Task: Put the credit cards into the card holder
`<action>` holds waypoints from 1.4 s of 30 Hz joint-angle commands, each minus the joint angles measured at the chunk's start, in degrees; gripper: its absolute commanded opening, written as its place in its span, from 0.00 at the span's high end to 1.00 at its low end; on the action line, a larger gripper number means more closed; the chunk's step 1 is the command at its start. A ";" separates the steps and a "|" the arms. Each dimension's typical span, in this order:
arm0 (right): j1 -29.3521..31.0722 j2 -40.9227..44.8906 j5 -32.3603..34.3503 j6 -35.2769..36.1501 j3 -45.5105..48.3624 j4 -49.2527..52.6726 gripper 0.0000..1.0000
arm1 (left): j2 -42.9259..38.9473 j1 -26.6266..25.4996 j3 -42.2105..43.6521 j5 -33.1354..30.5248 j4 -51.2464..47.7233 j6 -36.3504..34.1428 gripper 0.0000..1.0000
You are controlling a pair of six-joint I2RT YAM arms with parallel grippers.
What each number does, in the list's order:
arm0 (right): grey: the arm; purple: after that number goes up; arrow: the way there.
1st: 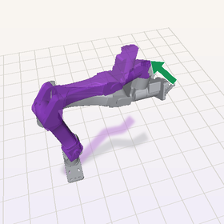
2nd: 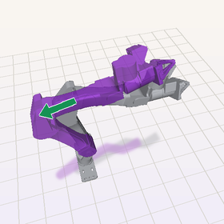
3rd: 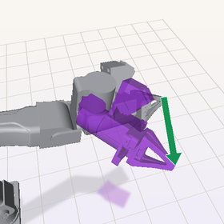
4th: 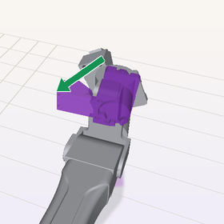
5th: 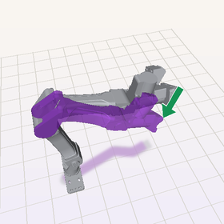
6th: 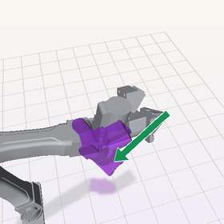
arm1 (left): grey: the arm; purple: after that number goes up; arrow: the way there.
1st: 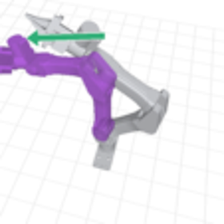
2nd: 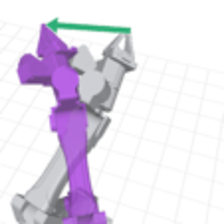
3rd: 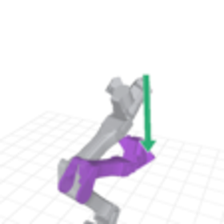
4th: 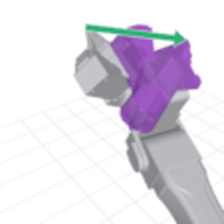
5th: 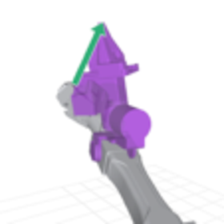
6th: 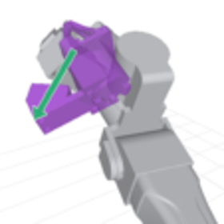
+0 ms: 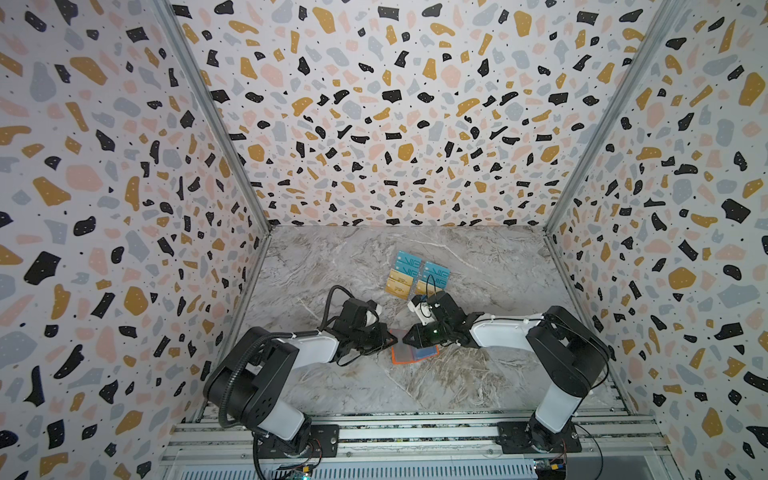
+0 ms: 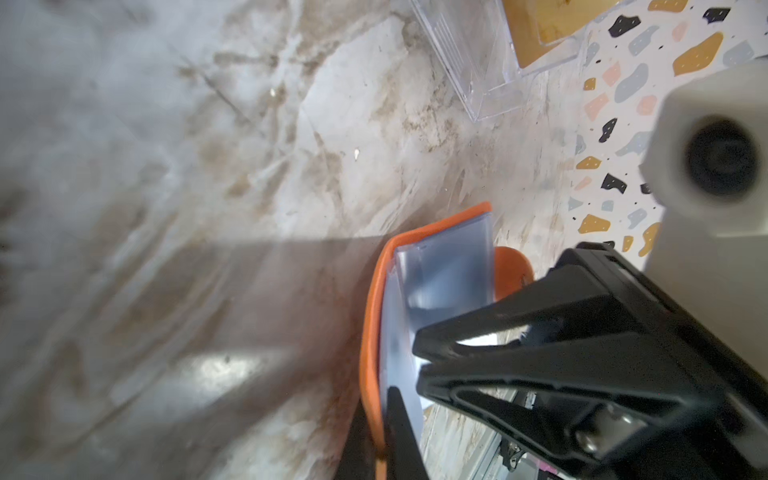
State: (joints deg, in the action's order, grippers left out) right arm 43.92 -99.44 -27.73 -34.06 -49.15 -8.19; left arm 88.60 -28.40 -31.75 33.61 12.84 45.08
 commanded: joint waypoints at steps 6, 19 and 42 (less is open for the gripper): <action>-4.28 0.84 0.14 11.19 -14.87 12.68 0.68 | 4.03 1.24 -5.56 -1.02 -11.69 -11.69 1.00; -7.36 -17.43 6.19 24.13 -42.96 24.22 0.64 | 6.07 2.30 -8.28 -4.36 -17.67 -16.76 0.98; -7.74 -30.88 14.53 32.03 -61.33 37.25 0.61 | 4.53 2.30 -6.09 -1.59 -13.48 -13.28 0.96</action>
State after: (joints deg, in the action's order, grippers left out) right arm 36.05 -130.15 -14.70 -3.51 -108.51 26.46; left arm 92.31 -26.61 -38.92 34.17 1.74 31.97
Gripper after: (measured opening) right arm 0.385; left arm 0.065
